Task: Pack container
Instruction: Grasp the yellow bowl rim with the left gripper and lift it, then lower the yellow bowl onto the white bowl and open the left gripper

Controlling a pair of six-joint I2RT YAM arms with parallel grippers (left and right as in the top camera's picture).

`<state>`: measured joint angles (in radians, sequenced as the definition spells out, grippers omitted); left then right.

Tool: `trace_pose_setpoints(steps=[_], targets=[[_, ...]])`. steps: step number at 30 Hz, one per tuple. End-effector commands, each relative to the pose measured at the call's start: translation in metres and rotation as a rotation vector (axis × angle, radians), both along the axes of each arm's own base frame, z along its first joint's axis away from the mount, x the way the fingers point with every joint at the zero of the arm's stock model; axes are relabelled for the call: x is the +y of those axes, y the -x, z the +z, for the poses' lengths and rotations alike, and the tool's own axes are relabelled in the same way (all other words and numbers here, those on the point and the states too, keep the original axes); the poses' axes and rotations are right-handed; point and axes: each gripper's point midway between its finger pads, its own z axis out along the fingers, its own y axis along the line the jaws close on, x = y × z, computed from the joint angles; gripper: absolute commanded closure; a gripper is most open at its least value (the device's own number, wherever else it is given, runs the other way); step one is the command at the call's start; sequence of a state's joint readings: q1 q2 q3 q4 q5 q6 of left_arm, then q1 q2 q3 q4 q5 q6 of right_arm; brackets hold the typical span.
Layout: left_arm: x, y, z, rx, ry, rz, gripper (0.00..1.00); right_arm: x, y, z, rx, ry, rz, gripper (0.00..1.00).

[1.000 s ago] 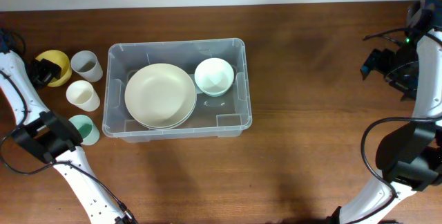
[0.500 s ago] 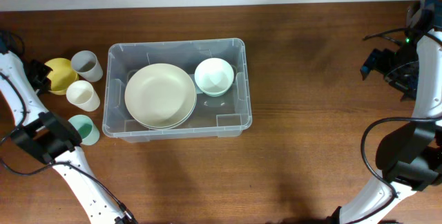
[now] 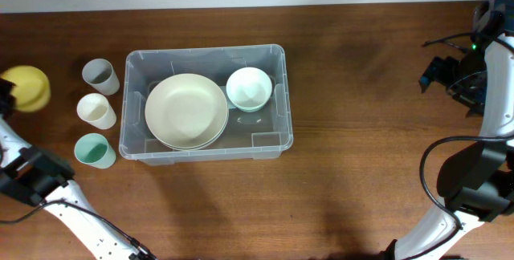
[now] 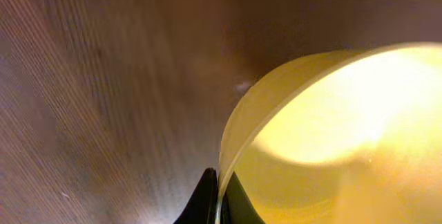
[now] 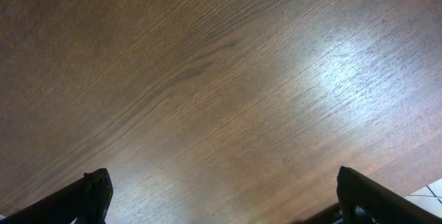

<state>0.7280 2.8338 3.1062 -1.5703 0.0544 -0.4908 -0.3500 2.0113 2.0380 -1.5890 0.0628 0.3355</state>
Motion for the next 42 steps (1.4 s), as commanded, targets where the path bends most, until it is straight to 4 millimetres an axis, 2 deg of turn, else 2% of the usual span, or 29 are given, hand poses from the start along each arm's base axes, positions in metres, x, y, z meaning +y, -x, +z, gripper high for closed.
trace_pose_setpoints(steps=[1,3,4,6,7,9,10,12,15,18,20,25,28,31,35,42], targets=[[-0.032,-0.026,0.155,-0.324,-0.133,-0.091,0.99,-0.002,0.001,0.004,-0.008,0.008,-0.001,0.01],[-0.059,-0.034,0.203,-0.415,-0.181,-0.147,0.99,-0.002,0.001,0.004,-0.009,0.009,-0.001,0.01],[-0.071,-0.036,0.221,-0.446,-0.202,-0.176,0.99,-0.002,0.001,0.004,-0.008,0.008,-0.001,0.01],[-0.11,-0.042,0.262,-0.511,-0.262,-0.277,0.99,-0.002,0.001,0.004,-0.008,0.008,-0.001,0.01],[-0.128,-0.044,0.277,-0.535,-0.284,-0.326,0.99,-0.002,0.001,0.004,-0.008,0.008,-0.001,0.01],[-0.174,-0.049,0.305,-0.58,-0.323,-0.451,0.99,-0.002,0.001,0.004,-0.008,0.008,-0.001,0.01],[-0.222,-0.054,0.319,-0.605,-0.344,-0.588,0.99,-0.002,0.001,0.004,-0.008,0.008,-0.001,0.01],[-0.274,-0.058,0.32,-0.606,-0.328,-0.722,0.99,-0.002,0.001,0.004,-0.008,0.008,-0.001,0.01],[-0.346,-0.061,0.301,-0.561,-0.266,-0.9,0.99,-0.002,0.001,0.004,-0.008,0.008,-0.001,0.01],[-0.409,-0.06,0.272,-0.486,-0.194,-1.055,0.99,-0.002,0.001,0.004,-0.009,0.009,-0.001,0.01],[-0.445,-0.058,0.254,-0.442,-0.165,-1.15,0.99,-0.002,0.001,0.004,-0.008,0.008,-0.001,0.01],[-0.504,-0.047,0.21,-0.314,-0.08,-1.278,0.99,-0.002,0.001,0.004,-0.008,0.008,-0.001,0.01],[-0.525,-0.04,0.18,-0.222,-0.034,-1.325,0.99,-0.002,0.001,0.004,-0.009,0.009,-0.001,0.01],[-0.536,-0.035,0.152,-0.138,0.002,-1.351,0.99,-0.002,0.001,0.004,-0.009,0.009,-0.001,0.01],[-0.538,-0.034,0.118,-0.049,0.035,-1.353,0.99,-0.002,0.001,0.004,-0.008,0.008,-0.001,0.01],[-0.536,-0.034,0.082,0.027,0.057,-1.347,0.99,-0.002,0.001,0.004,-0.008,0.008,-0.001,0.01]])
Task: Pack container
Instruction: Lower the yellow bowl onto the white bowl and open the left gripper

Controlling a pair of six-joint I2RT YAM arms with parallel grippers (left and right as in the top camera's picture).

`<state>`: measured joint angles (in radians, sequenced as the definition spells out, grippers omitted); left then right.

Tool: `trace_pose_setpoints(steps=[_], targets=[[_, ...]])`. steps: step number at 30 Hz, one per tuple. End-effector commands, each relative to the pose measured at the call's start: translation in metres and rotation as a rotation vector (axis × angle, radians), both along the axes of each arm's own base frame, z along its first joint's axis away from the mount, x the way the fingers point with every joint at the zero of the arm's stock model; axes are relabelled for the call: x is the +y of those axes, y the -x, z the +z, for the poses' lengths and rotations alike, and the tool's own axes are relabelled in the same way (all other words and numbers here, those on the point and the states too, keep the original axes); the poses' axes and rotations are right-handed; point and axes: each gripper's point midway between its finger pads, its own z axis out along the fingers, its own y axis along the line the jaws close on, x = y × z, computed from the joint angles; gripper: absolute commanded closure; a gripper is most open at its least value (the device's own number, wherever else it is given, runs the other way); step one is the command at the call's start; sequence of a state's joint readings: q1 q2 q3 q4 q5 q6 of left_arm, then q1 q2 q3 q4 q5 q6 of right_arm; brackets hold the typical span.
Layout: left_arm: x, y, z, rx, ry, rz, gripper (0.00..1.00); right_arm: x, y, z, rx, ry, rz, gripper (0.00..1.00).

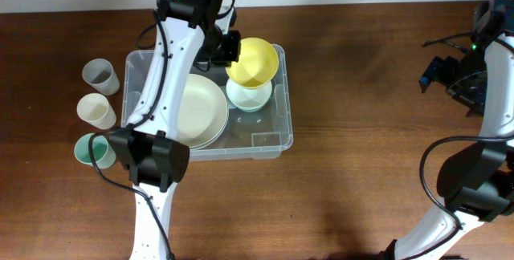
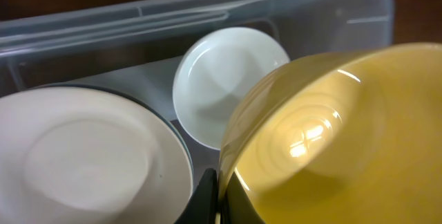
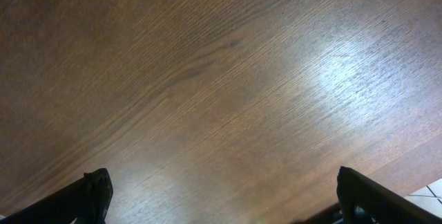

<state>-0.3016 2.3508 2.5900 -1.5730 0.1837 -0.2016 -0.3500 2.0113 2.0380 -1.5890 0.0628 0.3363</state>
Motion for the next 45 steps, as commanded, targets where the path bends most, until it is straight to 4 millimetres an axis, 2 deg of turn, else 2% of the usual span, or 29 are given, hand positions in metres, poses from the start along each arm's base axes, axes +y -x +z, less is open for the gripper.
trace_pose_setpoints(steps=[1,10,12,19,21,24,26,31,33,36,37,43,45], targets=[[0.002,-0.002,-0.024,0.037,-0.022,-0.008,0.99,-0.002,0.001,0.004,-0.008,0.008,0.0,0.01],[0.004,0.003,-0.06,0.101,-0.041,-0.008,0.98,-0.002,0.001,0.004,-0.008,0.008,0.0,0.01],[0.004,0.004,-0.065,0.11,-0.044,-0.008,0.94,-0.002,0.001,0.004,-0.008,0.008,0.0,0.01],[0.009,0.002,-0.067,0.102,-0.07,-0.003,0.82,-0.002,0.001,0.004,-0.008,0.008,0.0,0.01],[0.011,0.001,-0.067,0.095,-0.083,-0.001,0.72,-0.002,0.001,0.004,-0.008,0.008,0.0,0.01],[0.009,-0.004,-0.067,0.078,-0.077,0.0,0.7,-0.002,0.001,0.004,-0.008,0.008,0.0,0.01],[0.008,-0.008,-0.066,0.059,-0.072,0.0,0.64,-0.002,0.001,0.004,-0.008,0.008,0.0,0.01],[0.008,-0.025,-0.049,-0.019,-0.048,0.011,0.54,-0.002,0.001,0.004,-0.008,0.008,0.0,0.01],[0.011,-0.029,-0.042,-0.037,-0.042,0.02,0.57,-0.002,0.001,0.004,-0.009,0.009,0.0,0.01],[0.014,-0.024,-0.041,-0.01,-0.031,0.029,0.94,-0.002,0.001,0.004,-0.009,0.009,0.0,0.01],[0.014,-0.019,-0.042,0.013,-0.026,0.029,0.99,-0.002,0.001,0.004,-0.008,0.008,0.0,0.01],[0.007,0.013,-0.044,0.148,0.013,0.012,0.99,-0.002,0.001,0.004,-0.008,0.008,0.0,0.01],[0.001,0.016,-0.042,0.158,0.039,0.002,0.99,-0.002,0.001,0.004,-0.009,0.009,0.0,0.01]])
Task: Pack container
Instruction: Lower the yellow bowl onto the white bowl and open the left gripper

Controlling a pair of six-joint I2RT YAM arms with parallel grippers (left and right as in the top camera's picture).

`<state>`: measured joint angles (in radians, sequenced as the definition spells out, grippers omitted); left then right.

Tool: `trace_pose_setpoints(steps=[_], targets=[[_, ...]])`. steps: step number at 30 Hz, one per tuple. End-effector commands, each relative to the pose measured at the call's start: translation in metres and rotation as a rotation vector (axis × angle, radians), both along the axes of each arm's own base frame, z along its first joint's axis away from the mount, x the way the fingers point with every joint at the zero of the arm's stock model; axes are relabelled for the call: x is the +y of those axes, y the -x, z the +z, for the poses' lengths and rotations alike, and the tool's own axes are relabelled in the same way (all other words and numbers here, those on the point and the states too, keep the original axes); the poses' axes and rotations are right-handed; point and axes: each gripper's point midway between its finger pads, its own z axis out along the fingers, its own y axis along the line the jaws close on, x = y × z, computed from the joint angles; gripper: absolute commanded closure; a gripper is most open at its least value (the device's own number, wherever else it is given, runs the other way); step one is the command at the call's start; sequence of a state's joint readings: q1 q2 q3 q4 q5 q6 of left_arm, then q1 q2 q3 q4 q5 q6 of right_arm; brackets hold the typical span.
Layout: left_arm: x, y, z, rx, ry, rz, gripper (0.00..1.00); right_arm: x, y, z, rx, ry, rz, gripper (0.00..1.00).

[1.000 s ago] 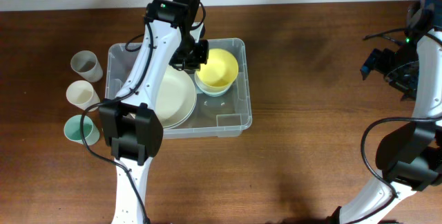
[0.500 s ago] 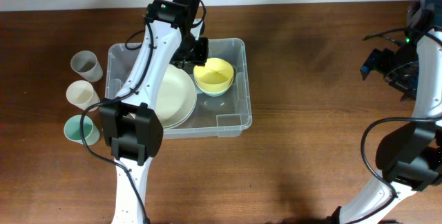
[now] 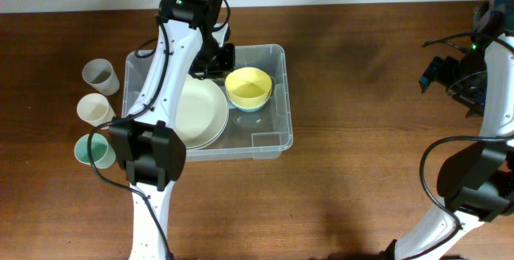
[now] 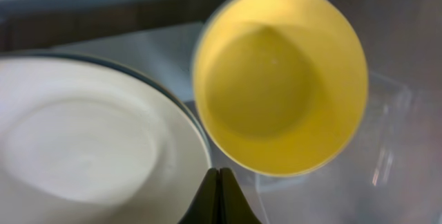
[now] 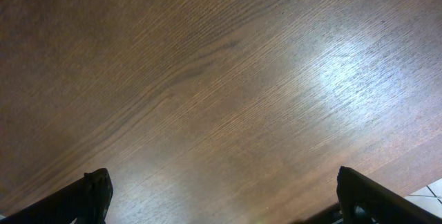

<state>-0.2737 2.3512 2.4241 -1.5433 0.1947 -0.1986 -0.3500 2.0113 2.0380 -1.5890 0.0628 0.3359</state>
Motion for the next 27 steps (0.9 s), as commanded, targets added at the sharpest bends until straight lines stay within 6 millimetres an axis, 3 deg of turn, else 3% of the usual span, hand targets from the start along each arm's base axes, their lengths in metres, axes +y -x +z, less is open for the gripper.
trace_pose_setpoints(steps=[1,8,16,27], targets=[[-0.017,0.005,0.002,0.026,0.075,-0.02,0.99,-0.002,0.001,0.004,-0.008,0.008,-0.001,0.01],[-0.04,0.025,0.0,0.062,0.056,-0.091,0.99,-0.002,0.001,0.004,-0.009,0.009,-0.001,0.01],[-0.046,0.024,-0.005,0.039,0.013,-0.115,0.99,-0.002,0.001,0.004,-0.009,0.009,-0.001,0.01],[-0.045,0.025,-0.052,0.14,-0.02,-0.114,0.99,-0.002,0.001,0.004,-0.009,0.009,-0.001,0.01]])
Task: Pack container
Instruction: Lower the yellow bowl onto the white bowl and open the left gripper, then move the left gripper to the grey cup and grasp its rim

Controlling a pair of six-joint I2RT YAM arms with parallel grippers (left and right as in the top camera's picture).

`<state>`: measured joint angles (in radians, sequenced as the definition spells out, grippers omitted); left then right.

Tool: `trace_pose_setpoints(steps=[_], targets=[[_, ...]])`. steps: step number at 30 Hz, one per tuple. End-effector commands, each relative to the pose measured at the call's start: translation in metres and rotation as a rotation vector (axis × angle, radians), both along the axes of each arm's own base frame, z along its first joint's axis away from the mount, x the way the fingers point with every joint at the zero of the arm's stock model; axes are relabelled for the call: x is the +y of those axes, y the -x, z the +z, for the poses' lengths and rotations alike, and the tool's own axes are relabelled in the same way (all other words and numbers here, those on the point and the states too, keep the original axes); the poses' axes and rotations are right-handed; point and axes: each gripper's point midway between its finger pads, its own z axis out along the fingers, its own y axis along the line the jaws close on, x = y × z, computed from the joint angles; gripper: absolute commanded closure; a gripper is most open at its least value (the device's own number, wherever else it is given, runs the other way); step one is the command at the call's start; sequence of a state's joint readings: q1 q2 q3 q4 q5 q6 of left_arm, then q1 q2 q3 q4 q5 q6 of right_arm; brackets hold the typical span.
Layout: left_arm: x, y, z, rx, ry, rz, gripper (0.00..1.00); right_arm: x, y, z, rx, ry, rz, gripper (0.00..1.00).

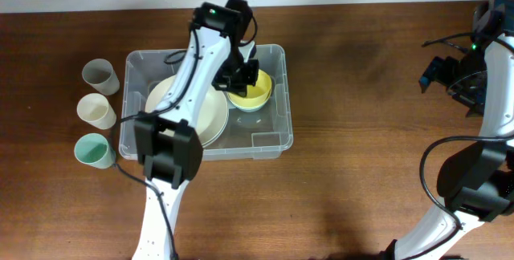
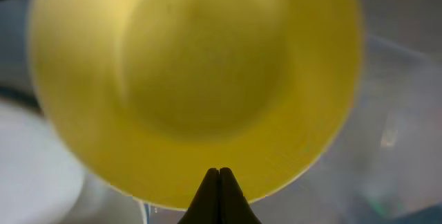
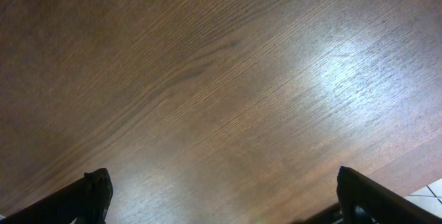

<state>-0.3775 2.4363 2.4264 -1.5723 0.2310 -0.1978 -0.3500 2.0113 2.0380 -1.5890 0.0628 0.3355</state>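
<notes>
A clear plastic container (image 1: 284,128) stands on the wooden table. In it lie stacked cream plates (image 1: 181,119) and a yellow bowl (image 1: 257,90) nested in a pale bowl. My left gripper (image 1: 243,74) hangs close over the yellow bowl (image 2: 200,79), which fills the left wrist view. Its fingertips (image 2: 219,175) are pressed together, shut, with nothing between them. My right gripper (image 3: 224,191) stands wide open over bare wood at the far right (image 1: 450,71).
Left of the container stand three cups in a column: grey (image 1: 99,75), cream (image 1: 95,111) and green (image 1: 94,150). The edge of a cream plate (image 2: 31,172) shows beside the yellow bowl. The table's far edge runs just behind the container.
My left gripper has moved right, from the container's back middle to close over the yellow bowl, still shut. The bowl stays nested in the pale bowl. The right arm has not moved.
My left gripper first held the yellow bowl at the table's far left, beyond the cups. Then it held the bowl over the pale bowl in the container. Then the bowl sat nested there, released, with the gripper shut beside it; now the gripper hangs over it.
</notes>
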Motion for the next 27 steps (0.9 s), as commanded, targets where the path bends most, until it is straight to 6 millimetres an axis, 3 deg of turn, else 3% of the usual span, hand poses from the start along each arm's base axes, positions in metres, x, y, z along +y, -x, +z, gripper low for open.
trace_pose_setpoints(steps=[1,11,14,18,20,21,22,23,26,27], targets=[[0.003,-0.002,-0.02,0.031,-0.023,-0.009,0.99,-0.002,0.001,0.004,-0.008,0.008,-0.001,0.01],[0.002,-0.008,-0.016,0.005,-0.012,-0.01,0.99,-0.002,0.001,0.004,-0.008,0.008,-0.001,0.01],[0.002,-0.019,0.002,-0.054,0.009,-0.02,0.99,-0.002,0.001,0.004,-0.008,0.008,-0.001,0.01],[0.011,-0.039,0.045,-0.178,0.038,0.007,0.96,-0.002,0.001,0.004,-0.009,0.009,-0.001,0.01],[0.024,-0.048,0.065,-0.245,0.021,0.031,0.84,-0.002,0.001,0.004,-0.008,0.008,-0.001,0.01],[0.035,-0.053,0.076,-0.283,-0.001,0.05,0.67,-0.002,0.001,0.004,-0.008,0.008,-0.001,0.01],[0.046,-0.057,0.084,-0.31,-0.022,0.067,0.37,-0.002,0.001,0.004,-0.008,0.008,-0.001,0.01],[0.059,-0.062,0.092,-0.345,-0.047,0.09,0.25,-0.002,0.001,0.004,-0.008,0.008,-0.001,0.01],[0.101,-0.077,0.11,-0.418,-0.098,0.178,0.13,-0.002,0.001,0.004,-0.008,0.008,-0.001,0.01],[0.118,-0.081,0.114,-0.429,-0.106,0.223,0.03,-0.002,0.001,0.004,-0.009,0.009,-0.001,0.01]])
